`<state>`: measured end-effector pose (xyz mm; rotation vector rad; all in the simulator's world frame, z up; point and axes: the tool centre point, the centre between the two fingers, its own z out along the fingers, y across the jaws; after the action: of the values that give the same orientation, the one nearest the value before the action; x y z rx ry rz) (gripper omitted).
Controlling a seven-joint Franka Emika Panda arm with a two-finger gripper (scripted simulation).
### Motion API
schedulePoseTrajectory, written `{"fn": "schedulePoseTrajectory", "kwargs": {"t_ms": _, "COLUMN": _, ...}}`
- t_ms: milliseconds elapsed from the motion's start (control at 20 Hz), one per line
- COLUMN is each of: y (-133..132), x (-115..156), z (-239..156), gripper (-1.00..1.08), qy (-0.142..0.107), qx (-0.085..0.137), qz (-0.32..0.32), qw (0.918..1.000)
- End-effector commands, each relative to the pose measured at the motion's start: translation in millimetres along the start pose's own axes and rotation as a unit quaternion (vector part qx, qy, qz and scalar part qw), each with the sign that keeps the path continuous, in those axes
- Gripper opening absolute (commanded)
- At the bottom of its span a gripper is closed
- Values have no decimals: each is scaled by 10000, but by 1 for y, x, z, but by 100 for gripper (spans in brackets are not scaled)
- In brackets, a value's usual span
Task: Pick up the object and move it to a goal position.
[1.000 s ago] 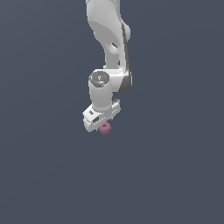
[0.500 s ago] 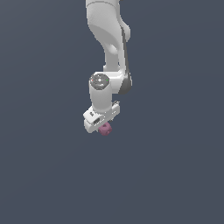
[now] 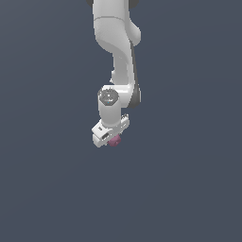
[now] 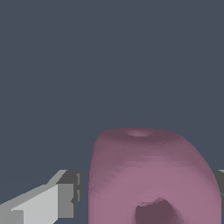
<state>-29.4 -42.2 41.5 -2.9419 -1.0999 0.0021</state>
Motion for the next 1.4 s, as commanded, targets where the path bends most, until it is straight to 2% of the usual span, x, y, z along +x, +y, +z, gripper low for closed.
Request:
{"fn": "schedulePoseTrajectory", "kwargs": {"t_ms": 0, "y": 1, "x": 1, "z": 2, "gripper": 100, "qy": 5, "qx": -6, "qz": -1, "qw": 10000}}
{"fn": "schedulePoseTrajectory", "kwargs": {"t_ms": 50, "y": 1, "x": 1, "z": 2, "gripper": -100, "qy": 5, "qx": -6, "qz": -1, "qw": 10000}}
{"fn": "schedulePoseTrajectory", "kwargs": {"t_ms": 800, "y": 0, "x": 1, "z": -5, "gripper": -100, "qy": 6, "qx": -10, "qz": 4, "qw": 10000}}
{"fn": "schedulePoseTrajectory", "kwargs": {"t_ms": 1100, "y": -6, "x": 4, "z": -31, "gripper": -100, "qy": 4, "qx": -11, "qz": 1, "qw": 10000}}
{"fn": "schedulePoseTrajectory", "kwargs": {"t_ms": 1350, "y": -14, "x": 7, "z": -69, "gripper": -100, "qy": 2, "qx": -12, "qz": -1, "qw": 10000}}
